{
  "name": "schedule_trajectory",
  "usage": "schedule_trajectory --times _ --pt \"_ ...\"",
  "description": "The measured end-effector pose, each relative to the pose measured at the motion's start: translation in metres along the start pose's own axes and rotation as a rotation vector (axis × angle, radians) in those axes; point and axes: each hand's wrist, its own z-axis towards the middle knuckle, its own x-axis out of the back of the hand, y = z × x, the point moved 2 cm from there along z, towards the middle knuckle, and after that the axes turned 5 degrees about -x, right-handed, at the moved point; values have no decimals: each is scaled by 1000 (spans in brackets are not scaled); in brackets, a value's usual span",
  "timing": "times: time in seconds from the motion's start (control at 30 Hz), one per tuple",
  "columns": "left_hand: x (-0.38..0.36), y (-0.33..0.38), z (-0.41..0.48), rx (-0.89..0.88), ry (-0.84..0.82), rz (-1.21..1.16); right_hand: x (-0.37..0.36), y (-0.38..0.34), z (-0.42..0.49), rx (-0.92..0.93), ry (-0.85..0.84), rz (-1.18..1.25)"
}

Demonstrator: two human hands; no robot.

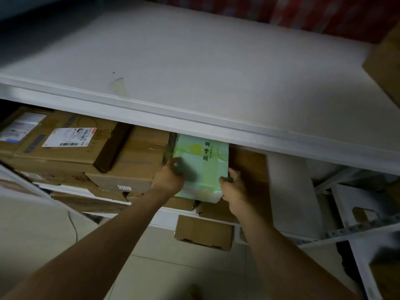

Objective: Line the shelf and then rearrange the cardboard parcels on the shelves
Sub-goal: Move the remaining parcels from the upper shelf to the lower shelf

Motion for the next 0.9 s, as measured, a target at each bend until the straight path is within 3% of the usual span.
schedule_trajectory --times 0.23,0.33,0.43,0.53,0.63,0.9 --pt "-5 -19 -4 -7 -8 190 -5 3 -14 -24 -75 -13" --pt "-3 -23 -12 -6 -101 217 -10 1 -27 -65 -112 -91" --pt "5 -19 -22 6 -152 256 -17 1 -42 -63 -39 -74" --pt "19 -1 -40 10 -94 283 -15 2 -59 -32 45 -112" --pt "31 27 -56 -149 -91 272 11 -7 -84 71 215 -99" --pt "36 181 -127 -714 -241 250 131 -60 -178 366 924 168"
